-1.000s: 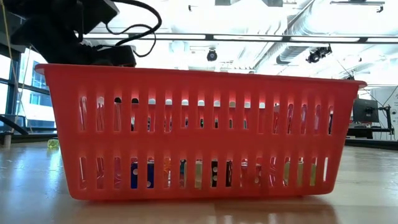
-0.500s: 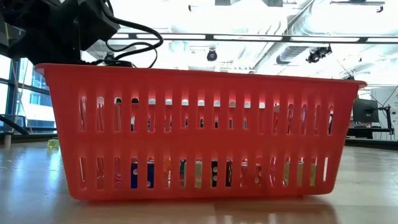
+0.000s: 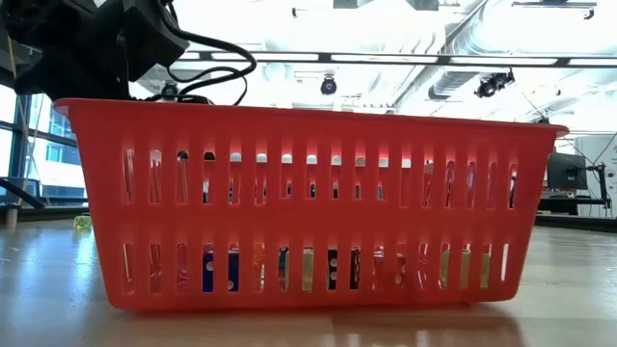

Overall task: Pick & Place Dice
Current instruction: Put the dark blue dice into the red bin, then put the pink dice into the red bin

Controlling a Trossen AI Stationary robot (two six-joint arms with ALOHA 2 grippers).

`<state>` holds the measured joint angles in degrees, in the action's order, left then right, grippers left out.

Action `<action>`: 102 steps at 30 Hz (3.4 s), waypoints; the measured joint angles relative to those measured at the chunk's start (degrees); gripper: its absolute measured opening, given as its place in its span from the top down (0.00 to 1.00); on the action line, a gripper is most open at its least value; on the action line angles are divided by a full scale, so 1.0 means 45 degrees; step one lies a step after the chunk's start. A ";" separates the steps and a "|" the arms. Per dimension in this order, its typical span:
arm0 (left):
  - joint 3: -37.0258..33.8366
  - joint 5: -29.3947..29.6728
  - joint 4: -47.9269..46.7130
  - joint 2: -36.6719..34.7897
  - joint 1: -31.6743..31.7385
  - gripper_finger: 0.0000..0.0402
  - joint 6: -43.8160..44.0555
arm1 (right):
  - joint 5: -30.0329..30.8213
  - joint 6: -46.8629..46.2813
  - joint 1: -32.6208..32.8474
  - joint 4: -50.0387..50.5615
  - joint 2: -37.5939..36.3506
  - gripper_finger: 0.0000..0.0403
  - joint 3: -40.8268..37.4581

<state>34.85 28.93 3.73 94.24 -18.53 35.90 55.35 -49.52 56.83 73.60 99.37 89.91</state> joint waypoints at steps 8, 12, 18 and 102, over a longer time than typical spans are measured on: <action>-0.0019 0.0106 -0.0112 0.0024 -0.0549 0.89 0.0373 | -0.0154 -0.0059 -0.0002 -0.0078 0.0000 0.91 0.0000; -0.0016 0.0259 -0.0092 0.0019 -0.0749 0.89 0.0747 | -0.0416 -0.0078 0.0003 -0.0515 0.0000 0.91 0.0000; 0.0103 -0.0332 -0.0263 -0.0577 -0.1012 0.89 0.1040 | -0.0376 -0.0053 0.0003 -0.0968 0.0000 0.91 -0.0004; 0.6373 0.0927 0.2521 0.3164 -0.4384 0.50 -0.3405 | -0.1657 0.5190 -0.3460 -0.9676 0.4204 0.97 -0.0020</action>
<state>63.53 33.10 15.07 108.47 -38.26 20.58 47.89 -26.16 41.25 30.06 118.29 89.82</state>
